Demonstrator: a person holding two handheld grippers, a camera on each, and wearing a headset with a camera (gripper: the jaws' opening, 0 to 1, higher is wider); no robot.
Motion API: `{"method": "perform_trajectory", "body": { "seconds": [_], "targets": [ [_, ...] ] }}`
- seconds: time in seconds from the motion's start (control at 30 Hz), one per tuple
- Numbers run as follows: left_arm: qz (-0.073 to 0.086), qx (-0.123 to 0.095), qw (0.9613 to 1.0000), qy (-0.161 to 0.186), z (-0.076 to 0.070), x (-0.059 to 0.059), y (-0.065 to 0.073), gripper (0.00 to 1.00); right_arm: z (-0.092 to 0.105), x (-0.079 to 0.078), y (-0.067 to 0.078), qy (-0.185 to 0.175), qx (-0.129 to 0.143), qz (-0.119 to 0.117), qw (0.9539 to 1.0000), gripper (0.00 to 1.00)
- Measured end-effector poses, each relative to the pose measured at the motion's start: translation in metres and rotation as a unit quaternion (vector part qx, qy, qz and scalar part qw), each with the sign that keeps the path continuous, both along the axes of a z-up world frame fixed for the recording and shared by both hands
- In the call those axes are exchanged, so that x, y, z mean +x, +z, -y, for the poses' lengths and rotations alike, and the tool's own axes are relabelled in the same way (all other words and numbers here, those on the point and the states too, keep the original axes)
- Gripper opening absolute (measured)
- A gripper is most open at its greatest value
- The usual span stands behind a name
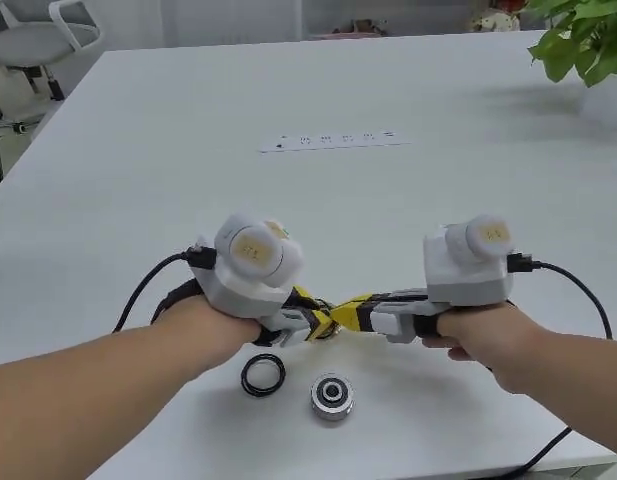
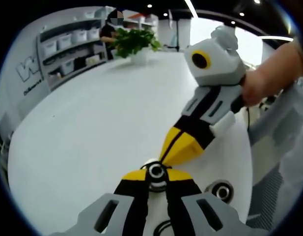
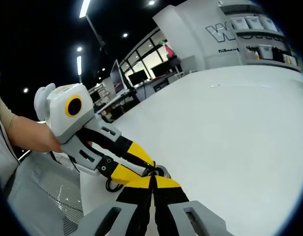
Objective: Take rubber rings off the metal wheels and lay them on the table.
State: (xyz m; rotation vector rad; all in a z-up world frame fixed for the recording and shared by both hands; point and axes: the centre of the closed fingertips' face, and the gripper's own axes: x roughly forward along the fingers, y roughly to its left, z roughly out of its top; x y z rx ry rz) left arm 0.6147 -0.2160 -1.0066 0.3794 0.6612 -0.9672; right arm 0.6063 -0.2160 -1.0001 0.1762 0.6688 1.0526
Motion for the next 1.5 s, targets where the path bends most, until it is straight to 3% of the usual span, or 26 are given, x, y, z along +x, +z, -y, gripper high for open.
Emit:
{"method": "perform_trajectory", "body": {
  "seconds": [0.43,0.87,1.1,1.5],
  "targets": [
    [0.001,0.006,1.0000,-0.006,-0.007,-0.002,0.005,0.18,0.002,0.003,0.005,-0.005,0.002,0.003,1.0000,0.00],
    [0.017,-0.023,0.9994,-0.018,-0.013,-0.013,0.033,0.28,0.000,0.003,0.017,-0.006,0.013,0.007,0.9999,0.00],
    [0.025,-0.034,0.9988,-0.024,-0.018,-0.024,0.045,0.36,-0.002,-0.001,0.025,-0.004,0.021,0.008,0.9997,0.00],
    [0.040,-0.057,0.9974,-0.020,-0.032,-0.037,0.070,0.46,-0.010,-0.010,0.040,0.005,0.030,0.015,0.9994,0.00]
  ]
}}
